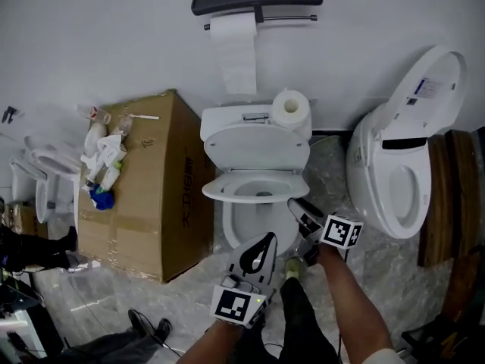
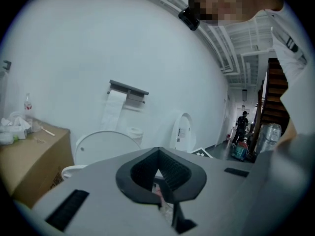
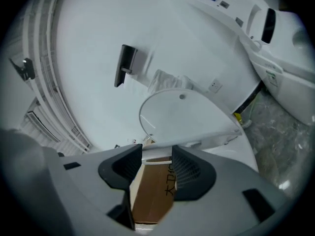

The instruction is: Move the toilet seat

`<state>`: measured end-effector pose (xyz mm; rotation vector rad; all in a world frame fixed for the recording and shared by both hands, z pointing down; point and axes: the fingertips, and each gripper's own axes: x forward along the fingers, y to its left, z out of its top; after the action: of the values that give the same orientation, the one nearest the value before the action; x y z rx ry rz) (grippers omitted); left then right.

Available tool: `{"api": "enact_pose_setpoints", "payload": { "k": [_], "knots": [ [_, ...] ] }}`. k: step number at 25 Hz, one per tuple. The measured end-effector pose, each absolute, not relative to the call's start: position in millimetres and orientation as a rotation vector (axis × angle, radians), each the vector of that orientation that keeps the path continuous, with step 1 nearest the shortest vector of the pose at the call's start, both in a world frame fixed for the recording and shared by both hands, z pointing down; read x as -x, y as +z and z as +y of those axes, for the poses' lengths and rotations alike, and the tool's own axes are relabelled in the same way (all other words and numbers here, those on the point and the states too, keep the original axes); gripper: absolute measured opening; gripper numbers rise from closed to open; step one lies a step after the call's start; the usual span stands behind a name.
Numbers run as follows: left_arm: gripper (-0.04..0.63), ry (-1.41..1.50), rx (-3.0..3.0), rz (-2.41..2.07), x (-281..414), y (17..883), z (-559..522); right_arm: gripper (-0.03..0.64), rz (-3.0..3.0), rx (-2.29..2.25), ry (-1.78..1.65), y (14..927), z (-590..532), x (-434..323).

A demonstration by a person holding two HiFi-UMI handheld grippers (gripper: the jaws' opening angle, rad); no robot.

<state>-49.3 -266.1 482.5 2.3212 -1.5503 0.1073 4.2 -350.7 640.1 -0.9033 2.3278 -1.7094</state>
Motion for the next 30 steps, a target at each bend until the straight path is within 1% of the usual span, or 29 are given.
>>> {"api": "enact_pose_setpoints", "payload": {
  "k": [3, 8, 11, 16, 30],
  "knots": [
    [0.008, 0.091, -2.296, -1.575, 50.3, 477.6, -281.9, 0.181, 2.452, 0.916, -1.659, 639.8, -367.7, -4.1],
    [0.008, 0.089, -2.278, -1.629, 55.7, 472.4, -309.5, 0.114, 2.607, 0.978, -1.567, 639.5, -397.3, -2.0],
    [0.008, 0.055, -2.28, -1.649, 55.9, 467.1, -324.2, 0.088, 2.679, 1.021, -1.518, 641.2, -413.8, 0.2],
    [0.008, 0.054, -2.254, -1.679, 58.6, 464.3, -337.6, 0.074, 2.736, 1.032, -1.469, 639.0, -437.0, 11.6],
    [0.008, 0.066, -2.199, -1.738, 70.8, 466.5, -351.0, 0.061, 2.765, 1.121, -1.369, 636.4, -500.2, 17.5]
  ]
}}
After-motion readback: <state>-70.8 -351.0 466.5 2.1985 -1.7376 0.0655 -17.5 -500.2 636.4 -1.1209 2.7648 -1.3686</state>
